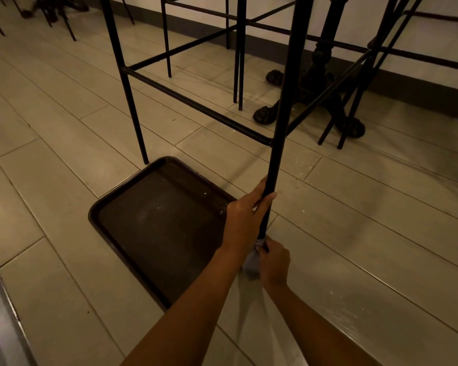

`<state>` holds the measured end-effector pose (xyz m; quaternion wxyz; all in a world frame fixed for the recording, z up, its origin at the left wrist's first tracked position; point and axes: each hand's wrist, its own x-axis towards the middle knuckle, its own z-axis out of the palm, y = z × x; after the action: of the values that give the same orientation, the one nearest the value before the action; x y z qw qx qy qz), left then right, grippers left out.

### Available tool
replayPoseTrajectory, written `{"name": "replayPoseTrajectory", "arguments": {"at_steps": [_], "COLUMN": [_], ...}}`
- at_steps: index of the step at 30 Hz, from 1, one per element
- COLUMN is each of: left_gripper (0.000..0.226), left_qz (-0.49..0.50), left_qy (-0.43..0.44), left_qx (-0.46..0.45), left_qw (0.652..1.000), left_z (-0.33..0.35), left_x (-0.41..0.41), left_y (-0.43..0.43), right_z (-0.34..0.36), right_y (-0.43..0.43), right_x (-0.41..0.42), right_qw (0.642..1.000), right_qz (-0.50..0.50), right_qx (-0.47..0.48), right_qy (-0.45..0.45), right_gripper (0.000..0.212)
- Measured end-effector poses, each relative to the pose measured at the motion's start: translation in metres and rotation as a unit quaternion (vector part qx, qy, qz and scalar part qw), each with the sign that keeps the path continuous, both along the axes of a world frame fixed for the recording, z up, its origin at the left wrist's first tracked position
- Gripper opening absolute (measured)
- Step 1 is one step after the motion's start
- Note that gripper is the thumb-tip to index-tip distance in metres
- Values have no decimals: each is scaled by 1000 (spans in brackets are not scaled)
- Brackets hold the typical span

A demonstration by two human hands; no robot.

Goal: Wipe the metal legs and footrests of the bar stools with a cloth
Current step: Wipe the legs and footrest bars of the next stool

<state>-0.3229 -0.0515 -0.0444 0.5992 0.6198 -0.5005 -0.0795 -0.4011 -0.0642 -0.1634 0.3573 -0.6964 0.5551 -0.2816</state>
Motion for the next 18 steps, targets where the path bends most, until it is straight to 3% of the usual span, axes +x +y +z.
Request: {"name": "replayPoseTrajectory", "arguments": {"at_steps": [7,15,18], "left_gripper": [57,56,54], "left_qz": [3,13,15], "left_qy": [-1,-10,-17], "left_qx": [-3,-4,-8], "left_qw": [1000,1000,1000], "left_z": [0,0,-2], "left_x": [-1,-2,-1], "left_y": [0,-1,-1], "right_z": [5,8,9], "right_y": [7,-5,-1], "right_x": [0,-2,-9], "right_qw": [1000,999,999], "right_qz": [-18,17,14], "right_qx": [-21,42,25], "right_qy": [-1,27,17], "right_gripper": [17,16,15]}}
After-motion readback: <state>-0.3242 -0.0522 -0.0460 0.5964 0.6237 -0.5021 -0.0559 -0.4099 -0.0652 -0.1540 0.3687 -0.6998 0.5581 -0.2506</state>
